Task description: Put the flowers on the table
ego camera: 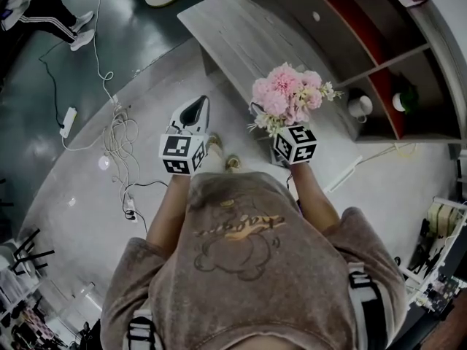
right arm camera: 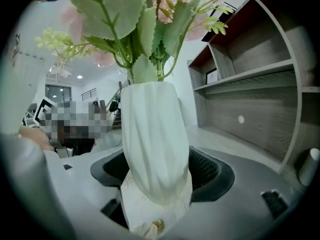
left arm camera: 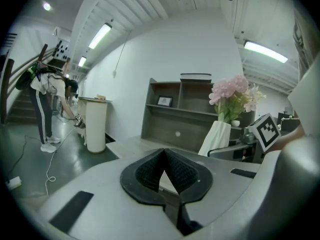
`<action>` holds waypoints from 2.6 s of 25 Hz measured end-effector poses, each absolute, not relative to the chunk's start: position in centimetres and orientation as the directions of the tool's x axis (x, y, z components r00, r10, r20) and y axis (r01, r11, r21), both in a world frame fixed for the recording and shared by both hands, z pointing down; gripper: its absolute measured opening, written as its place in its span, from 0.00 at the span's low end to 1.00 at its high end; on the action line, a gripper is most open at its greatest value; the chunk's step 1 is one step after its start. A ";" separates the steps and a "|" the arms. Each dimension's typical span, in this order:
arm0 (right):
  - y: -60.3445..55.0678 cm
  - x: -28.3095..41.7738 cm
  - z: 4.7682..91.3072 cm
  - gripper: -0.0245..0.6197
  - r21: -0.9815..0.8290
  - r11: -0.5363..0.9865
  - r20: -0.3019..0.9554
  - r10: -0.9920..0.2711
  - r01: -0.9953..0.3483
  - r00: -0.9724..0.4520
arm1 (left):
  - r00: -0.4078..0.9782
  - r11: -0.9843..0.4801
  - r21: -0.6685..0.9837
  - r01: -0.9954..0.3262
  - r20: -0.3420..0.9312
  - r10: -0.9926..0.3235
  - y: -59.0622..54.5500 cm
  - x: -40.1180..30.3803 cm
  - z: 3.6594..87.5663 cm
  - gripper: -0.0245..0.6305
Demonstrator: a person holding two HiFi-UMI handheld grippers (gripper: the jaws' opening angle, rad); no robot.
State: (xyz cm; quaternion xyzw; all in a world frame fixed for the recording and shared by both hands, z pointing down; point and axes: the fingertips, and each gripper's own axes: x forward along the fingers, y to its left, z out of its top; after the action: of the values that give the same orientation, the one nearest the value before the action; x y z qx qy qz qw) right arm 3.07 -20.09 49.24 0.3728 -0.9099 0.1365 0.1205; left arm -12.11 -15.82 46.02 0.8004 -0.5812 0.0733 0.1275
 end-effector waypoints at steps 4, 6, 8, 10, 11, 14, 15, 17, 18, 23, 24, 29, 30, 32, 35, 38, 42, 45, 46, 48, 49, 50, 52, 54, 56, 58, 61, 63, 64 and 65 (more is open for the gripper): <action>-22.6 1.9 49.8 0.59 -0.159 0.672 0.328 -0.656 -0.724 -0.680 | 0.348 -0.326 0.123 -0.937 0.272 -0.897 -18.7 -12.9 46.5 0.07; -24.0 1.5 49.9 0.59 -0.164 0.661 0.324 -0.665 -0.733 -0.672 | 0.368 -0.347 0.124 -0.930 0.275 -0.888 -20.3 -13.1 46.6 0.07; -25.3 1.2 50.2 0.59 -0.174 0.646 0.323 -0.676 -0.743 -0.663 | 0.389 -0.368 0.126 -0.921 0.283 -0.877 -21.8 -13.2 46.8 0.07; -26.5 0.9 50.5 0.59 -0.173 0.635 0.326 -0.685 -0.753 -0.652 | 0.412 -0.392 0.125 -0.911 0.287 -0.865 -23.3 -13.2 46.9 0.07; -27.0 0.7 50.6 0.59 -0.165 0.630 0.329 -0.690 -0.759 -0.645 | 0.423 -0.404 0.125 -0.906 0.288 -0.859 -24.0 -13.2 46.9 0.07; -28.4 0.5 51.0 0.59 -0.153 0.617 0.341 -0.700 -0.772 -0.627 | 0.449 -0.430 0.129 -0.894 0.292 -0.845 -25.6 -12.9 47.1 0.07; -28.8 0.4 51.1 0.59 -0.154 0.613 0.345 -0.702 -0.775 -0.624 | 0.454 -0.435 0.132 -0.891 0.295 -0.841 -26.1 -13.0 47.3 0.07; -29.8 0.2 51.6 0.59 -0.154 0.603 0.355 -0.706 -0.783 -0.613 | 0.464 -0.445 0.135 -0.885 0.300 -0.833 -27.2 -13.1 47.5 0.07; -30.3 0.1 51.9 0.59 -0.152 0.598 0.359 -0.708 -0.787 -0.608 | 0.470 -0.451 0.136 -0.882 0.301 -0.830 -27.8 -13.2 47.5 0.07; -32.7 -0.1 53.0 0.59 -0.134 0.581 0.370 -0.722 -0.803 -0.584 | 0.490 -0.471 0.140 -0.871 0.313 -0.813 -30.0 -13.3 48.2 0.07; -33.1 0.0 53.1 0.59 -0.131 0.577 0.369 -0.726 -0.806 -0.580 | 0.494 -0.475 0.141 -0.869 0.316 -0.810 -30.4 -13.3 48.3 0.07; -35.2 0.3 54.0 0.59 -0.118 0.556 0.369 -0.744 -0.823 -0.557 | 0.507 -0.489 0.143 -0.861 0.333 -0.795 -31.8 -13.3 48.9 0.07; -35.5 0.3 54.2 0.59 -0.115 0.551 0.370 -0.749 -0.827 -0.550 | 0.508 -0.490 0.143 -0.860 0.337 -0.793 -31.9 -13.3 49.0 0.07; -36.0 0.5 54.7 0.59 -0.108 0.539 0.371 -0.758 -0.835 -0.537 | 0.510 -0.492 0.144 -0.858 0.343 -0.789 -32.1 -13.4 49.4 0.07; -36.6 1.1 55.3 0.59 -0.103 0.526 0.374 -0.766 -0.844 -0.523 | 0.515 -0.496 0.149 -0.855 0.347 -0.784 -32.4 -13.0 49.6 0.07; -36.9 1.3 55.6 0.59 -0.095 0.522 0.373 -0.771 -0.847 -0.517 | 0.519 -0.499 0.153 -0.853 0.352 -0.779 -32.5 -12.7 49.7 0.07; -37.7 1.5 56.4 0.59 -0.085 0.511 0.374 -0.779 -0.855 -0.502 | 0.522 -0.500 0.158 -0.851 0.361 -0.773 -32.6 -12.7 50.2 0.07; -38.7 1.8 56.9 0.58 -0.078 0.504 0.376 -0.784 -0.860 -0.494 | 0.520 -0.497 0.165 -0.852 0.369 -0.770 -33.3 -12.7 50.4 0.07; -39.0 1.9 57.0 0.58 -0.077 0.502 0.378 -0.785 -0.862 -0.491 | 0.520 -0.496 0.167 -0.852 0.372 -0.769 -33.5 -12.7 50.5 0.07; -39.3 2.1 57.3 0.58 -0.075 0.494 0.380 -0.789 -0.866 -0.482 | 0.519 -0.494 0.169 -0.853 0.377 -0.767 -33.5 -12.7 50.6 0.07; -39.4 2.3 57.4 0.59 -0.073 0.489 0.380 -0.792 -0.869 -0.478 | 0.518 -0.493 0.169 -0.853 0.379 -0.767 -33.4 -12.7 50.6 0.07; -39.3 2.3 57.4 0.58 -0.070 0.486 0.379 -0.795 -0.871 -0.474 | 0.516 -0.491 0.169 -0.854 0.381 -0.767 -33.1 -12.8 50.6 0.07; -39.2 2.3 57.3 0.58 -0.066 0.485 0.372 -0.799 -0.872 -0.472 | 0.513 -0.488 0.169 -0.856 0.383 -0.768 -32.6 -13.0 50.6 0.07; -39.2 2.3 57.1 0.58 -0.063 0.485 0.364 -0.803 -0.872 -0.472 | 0.512 -0.486 0.170 -0.857 0.385 -0.768 -32.5 -13.1 50.6 0.07; -39.4 2.3 57.0 0.59 -0.060 0.484 0.359 -0.806 -0.873 -0.471 | 0.511 -0.486 0.170 -0.857 0.388 -0.767 -32.6 -13.1 50.6 0.07; -39.4 2.4 57.0 0.59 -0.057 0.483 0.357 -0.808 -0.874 -0.469 | 0.510 -0.485 0.169 -0.858 0.390 -0.767 -32.5 -13.1 50.7 0.07; -39.0 2.4 57.2 0.59 -0.056 0.481 0.358 -0.808 -0.875 -0.468 | 0.510 -0.485 0.171 -0.858 0.392 -0.766 -32.2 -13.2 50.9 0.07; -38.8 2.3 57.2 0.59 -0.057 0.479 0.357 -0.809 -0.876 -0.466 | 0.512 -0.486 0.172 -0.857 0.392 -0.764 -32.2 -13.3 50.9 0.07; -38.7 2.3 57.2 0.59 -0.058 0.478 0.357 -0.810 -0.877 -0.465 | 0.513 -0.487 0.173 -0.856 0.391 -0.764 -32.2 -13.4 50.8 0.07; -38.7 2.2 57.2 0.59 -0.058 0.477 0.356 -0.811 -0.877 -0.464 | 0.515 -0.488 0.174 -0.855 0.390 -0.763 -32.1 -13.4 50.8 0.07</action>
State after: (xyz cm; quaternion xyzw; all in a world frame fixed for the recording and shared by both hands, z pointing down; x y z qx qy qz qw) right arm 2.24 -38.66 57.17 0.4978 -0.8476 0.1173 0.1414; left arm -13.41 -32.14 50.80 0.8526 -0.4745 0.1312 0.1753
